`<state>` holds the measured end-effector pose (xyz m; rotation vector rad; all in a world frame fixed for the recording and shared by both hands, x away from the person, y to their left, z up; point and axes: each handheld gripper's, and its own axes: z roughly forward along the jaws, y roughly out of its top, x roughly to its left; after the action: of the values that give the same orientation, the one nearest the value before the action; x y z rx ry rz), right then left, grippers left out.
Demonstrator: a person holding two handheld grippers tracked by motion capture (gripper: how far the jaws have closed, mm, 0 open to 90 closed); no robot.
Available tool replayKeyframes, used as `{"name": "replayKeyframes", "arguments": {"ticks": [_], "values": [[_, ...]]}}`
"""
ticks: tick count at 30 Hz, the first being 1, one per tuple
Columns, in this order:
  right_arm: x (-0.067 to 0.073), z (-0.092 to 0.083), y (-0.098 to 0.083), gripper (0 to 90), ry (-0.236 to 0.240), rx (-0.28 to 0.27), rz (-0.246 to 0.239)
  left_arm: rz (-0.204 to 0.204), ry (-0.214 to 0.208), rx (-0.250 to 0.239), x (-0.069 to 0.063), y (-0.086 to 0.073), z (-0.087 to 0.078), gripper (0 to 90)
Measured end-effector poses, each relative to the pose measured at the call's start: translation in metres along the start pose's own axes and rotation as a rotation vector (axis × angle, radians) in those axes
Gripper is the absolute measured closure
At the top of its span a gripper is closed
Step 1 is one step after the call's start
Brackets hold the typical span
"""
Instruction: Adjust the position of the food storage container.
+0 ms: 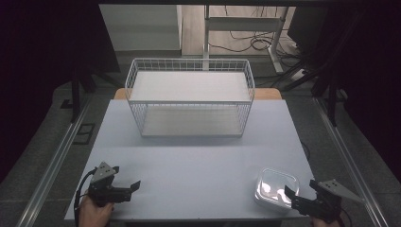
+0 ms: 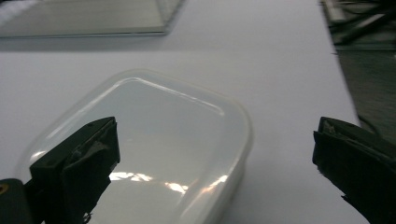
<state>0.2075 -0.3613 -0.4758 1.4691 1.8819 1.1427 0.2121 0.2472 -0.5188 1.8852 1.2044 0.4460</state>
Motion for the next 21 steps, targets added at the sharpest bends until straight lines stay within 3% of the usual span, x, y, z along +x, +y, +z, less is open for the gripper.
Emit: {"name": "replayKeyframes", "arguments": {"ticks": [2,3,5,6,8,12,21], "values": [[0.0018,0.0024,0.0004,0.5,-0.063,0.007,-0.001,0.005,-0.007,-0.008,-0.0017,0.0003,0.0002,0.0],[0.0023,0.0028,0.0008,0.3,-0.073,0.012,0.005,0.01,-0.012,-0.006,-0.0026,0.0008,0.0003,0.0],[0.0023,0.0021,0.0012,0.3,-0.057,0.006,0.015,0.007,-0.02,0.0,-0.0031,0.0012,0.0005,0.4],[0.0013,0.0005,0.0023,0.0,-0.005,-0.005,0.022,-0.014,-0.062,0.025,-0.0033,0.0024,0.0018,0.8],[0.0014,0.0002,0.0028,0.0,0.0,-0.01,0.025,-0.017,-0.077,0.035,-0.0035,0.0023,0.0027,1.0],[0.0019,0.0007,0.0029,0.0,0.0,-0.002,0.034,-0.005,-0.073,0.05,-0.0053,0.0024,0.0048,0.7],[0.0062,0.0012,0.0035,0.0,-0.001,0.045,-0.002,0.008,-0.063,0.06,-0.0046,0.0014,0.0065,0.7]]}}
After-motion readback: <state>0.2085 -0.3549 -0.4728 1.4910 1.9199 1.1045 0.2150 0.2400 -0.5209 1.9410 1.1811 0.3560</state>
